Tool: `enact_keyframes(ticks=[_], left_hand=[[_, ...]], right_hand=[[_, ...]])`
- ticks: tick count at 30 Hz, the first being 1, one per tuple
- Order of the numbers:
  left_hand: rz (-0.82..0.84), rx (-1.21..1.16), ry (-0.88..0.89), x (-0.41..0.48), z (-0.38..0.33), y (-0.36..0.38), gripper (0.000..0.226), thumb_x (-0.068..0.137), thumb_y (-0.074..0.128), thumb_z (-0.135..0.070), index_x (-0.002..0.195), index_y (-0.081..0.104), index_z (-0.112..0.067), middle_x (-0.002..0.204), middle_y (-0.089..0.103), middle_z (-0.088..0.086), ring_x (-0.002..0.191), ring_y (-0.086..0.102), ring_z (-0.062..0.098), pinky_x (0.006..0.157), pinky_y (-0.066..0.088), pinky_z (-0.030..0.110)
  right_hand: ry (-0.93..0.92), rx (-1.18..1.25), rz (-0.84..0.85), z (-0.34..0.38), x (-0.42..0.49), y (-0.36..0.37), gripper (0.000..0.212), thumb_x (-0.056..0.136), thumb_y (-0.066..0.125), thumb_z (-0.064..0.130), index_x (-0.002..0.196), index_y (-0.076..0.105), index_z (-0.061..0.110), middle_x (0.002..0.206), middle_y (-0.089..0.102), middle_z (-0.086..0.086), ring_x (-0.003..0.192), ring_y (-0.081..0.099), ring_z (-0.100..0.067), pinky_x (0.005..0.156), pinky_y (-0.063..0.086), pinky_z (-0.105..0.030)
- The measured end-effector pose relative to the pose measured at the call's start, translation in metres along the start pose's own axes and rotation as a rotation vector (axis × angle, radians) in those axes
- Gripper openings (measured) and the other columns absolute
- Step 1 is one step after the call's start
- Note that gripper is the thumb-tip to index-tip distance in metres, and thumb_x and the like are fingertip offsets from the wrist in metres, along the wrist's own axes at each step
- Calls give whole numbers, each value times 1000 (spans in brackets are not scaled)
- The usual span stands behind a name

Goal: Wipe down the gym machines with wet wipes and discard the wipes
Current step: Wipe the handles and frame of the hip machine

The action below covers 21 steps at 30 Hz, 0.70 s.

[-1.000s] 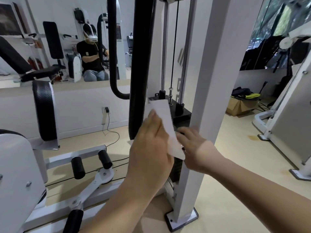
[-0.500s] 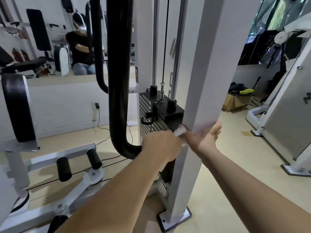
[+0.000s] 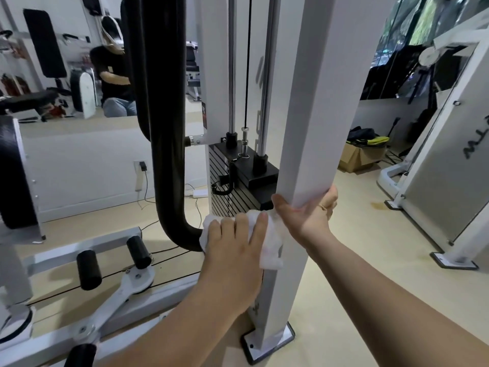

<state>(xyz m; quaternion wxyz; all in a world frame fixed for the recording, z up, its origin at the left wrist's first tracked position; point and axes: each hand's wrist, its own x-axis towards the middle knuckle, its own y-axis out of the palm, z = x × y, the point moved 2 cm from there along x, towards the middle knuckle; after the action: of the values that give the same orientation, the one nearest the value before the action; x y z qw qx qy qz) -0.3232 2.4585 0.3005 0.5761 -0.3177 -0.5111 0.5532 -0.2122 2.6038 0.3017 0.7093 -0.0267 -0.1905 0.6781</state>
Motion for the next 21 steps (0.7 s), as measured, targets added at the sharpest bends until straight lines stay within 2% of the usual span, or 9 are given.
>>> enact_keyframes(ticks=[2,5,8,10,13,15,18,19,21], left_hand=[[21,-60,-34,19,-7,-3,85,90,48,-38,159,4,-17,133,41,15,110,44,35,91,33,48],[12,-137,-48,39,-13,-9,71,94,44,-41,155,19,-15,125,50,10,104,52,30,83,39,43],[-26,-145,-58,26,-8,-10,71,92,46,-35,154,22,-9,128,50,10,108,51,30,89,39,45],[6,-86,-66,4,7,-9,76,91,47,-30,155,14,-4,135,44,14,114,46,33,99,35,46],[35,157,8,-22,35,-9,77,95,41,-29,154,3,4,138,36,19,121,40,37,113,26,50],[76,263,37,-25,42,-11,72,97,39,-31,151,9,7,134,39,21,118,43,38,113,27,51],[200,176,-106,-3,26,-17,47,92,40,-29,129,38,0,109,49,16,93,50,29,90,39,46],[193,73,-150,8,16,-18,42,91,41,-31,124,43,-5,105,51,13,89,51,28,83,39,42],[135,-143,-188,32,-4,-20,37,92,42,-37,120,50,-12,108,56,9,94,57,27,79,41,40]], right_hand=[[26,5,-22,1,0,1,113,70,86,51,146,3,39,147,20,4,142,25,-25,121,29,-53],[75,46,-44,4,-1,3,116,68,89,48,148,6,37,146,22,4,140,29,-25,120,30,-52],[64,36,-20,5,-3,-1,118,69,88,50,152,6,31,149,25,1,141,29,-27,119,32,-53],[50,25,2,4,-5,-3,118,71,86,52,153,5,31,148,25,1,141,27,-26,120,31,-52],[42,23,4,3,-6,-2,118,72,86,52,154,4,30,149,23,1,142,25,-25,121,29,-51],[40,23,-13,2,-5,0,119,73,86,51,155,3,28,152,21,-1,143,24,-26,122,28,-52],[20,7,-37,0,-2,2,120,70,84,53,155,2,27,154,18,-1,146,20,-26,122,27,-54],[21,4,-40,-1,-1,3,121,70,84,53,155,2,26,154,17,-1,146,20,-25,122,27,-53],[27,9,-28,-1,0,4,121,70,86,51,153,2,30,151,17,3,144,21,-24,121,28,-53]])
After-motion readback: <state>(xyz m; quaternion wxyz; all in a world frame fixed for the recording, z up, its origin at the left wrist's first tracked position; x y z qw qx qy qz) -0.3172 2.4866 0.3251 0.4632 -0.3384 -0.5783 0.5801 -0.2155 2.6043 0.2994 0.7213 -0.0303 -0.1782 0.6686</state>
